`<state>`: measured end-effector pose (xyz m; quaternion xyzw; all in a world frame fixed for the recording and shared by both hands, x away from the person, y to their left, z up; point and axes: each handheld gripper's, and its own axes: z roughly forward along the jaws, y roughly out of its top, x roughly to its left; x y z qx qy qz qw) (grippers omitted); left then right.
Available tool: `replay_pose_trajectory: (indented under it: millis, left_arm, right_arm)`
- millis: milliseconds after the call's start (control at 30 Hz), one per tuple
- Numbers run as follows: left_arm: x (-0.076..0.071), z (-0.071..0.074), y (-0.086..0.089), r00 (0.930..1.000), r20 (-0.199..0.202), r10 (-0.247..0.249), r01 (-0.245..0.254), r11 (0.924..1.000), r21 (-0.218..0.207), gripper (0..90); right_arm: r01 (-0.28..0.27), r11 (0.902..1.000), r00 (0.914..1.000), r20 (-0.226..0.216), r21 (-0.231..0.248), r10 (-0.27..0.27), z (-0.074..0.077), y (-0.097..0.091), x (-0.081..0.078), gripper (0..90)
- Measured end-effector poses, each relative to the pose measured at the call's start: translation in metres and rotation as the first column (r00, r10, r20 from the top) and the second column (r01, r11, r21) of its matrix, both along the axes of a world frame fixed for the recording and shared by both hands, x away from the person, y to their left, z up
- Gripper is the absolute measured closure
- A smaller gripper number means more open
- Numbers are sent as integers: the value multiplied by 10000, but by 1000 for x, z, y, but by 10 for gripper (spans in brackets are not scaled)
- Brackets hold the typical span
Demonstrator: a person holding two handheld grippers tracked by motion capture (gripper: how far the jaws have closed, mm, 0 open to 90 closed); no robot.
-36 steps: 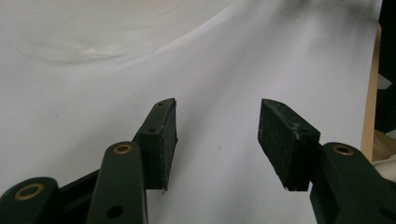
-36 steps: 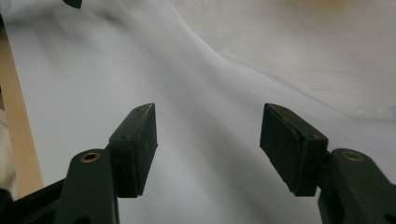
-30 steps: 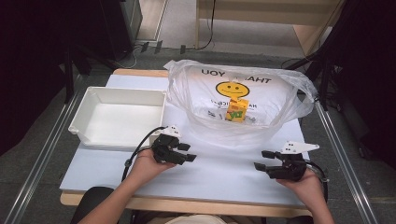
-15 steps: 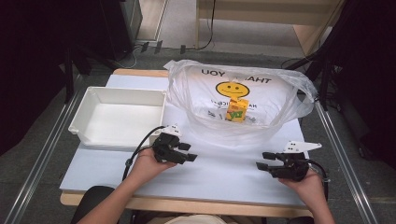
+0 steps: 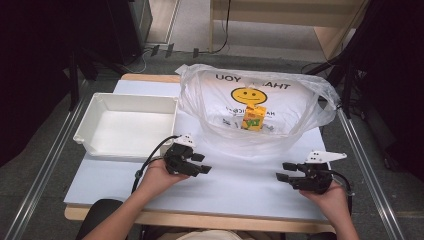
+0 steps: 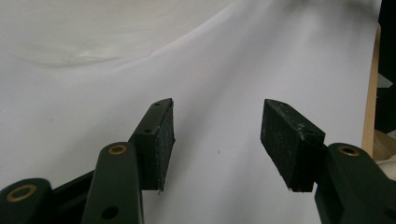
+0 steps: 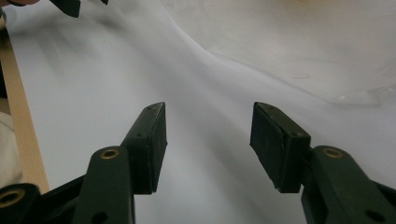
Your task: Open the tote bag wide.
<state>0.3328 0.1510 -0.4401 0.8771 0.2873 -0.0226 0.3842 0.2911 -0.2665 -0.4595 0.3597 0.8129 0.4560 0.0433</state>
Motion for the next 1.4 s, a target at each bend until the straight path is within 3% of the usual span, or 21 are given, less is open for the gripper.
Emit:
replay_pose_trajectory:
  millis: [333,800,867,933,1100,1200,1300,1400]
  left_arm:
    - [0,-1,-1,10000,65,-15,14,10000,84,451]
    - [3,-1,0,9997,-190,141,-142,9999,-48,452]
    - [4,0,0,9996,-236,157,-161,9998,-150,510]
    - [5,0,0,10000,-54,47,-47,10000,48,521]
    - [7,1,-2,10000,-10,-6,6,10000,92,543]
    - [6,6,-3,9999,-82,-81,81,10000,9,569]
    - [4,15,-6,9997,99,-244,244,9997,-48,593]
    - [4,26,-7,9991,123,-395,396,9991,-128,604]
  right_arm:
    - [32,10000,10000,-18,6,-32,0,-1,0,468]
    - [175,9998,9998,-138,-23,-175,-1,-3,2,470]
    - [285,9996,9995,-133,18,-284,0,-4,2,470]
    - [315,9995,9994,-162,59,-314,1,-5,2,471]
    - [377,9993,9990,-224,31,-376,-1,-6,5,482]
    - [430,9990,9988,-255,95,-428,-2,-7,9,492]
    - [481,9986,9985,-275,234,-475,1,-9,12,489]
    - [523,9986,9984,-224,74,-521,7,-11,16,490]
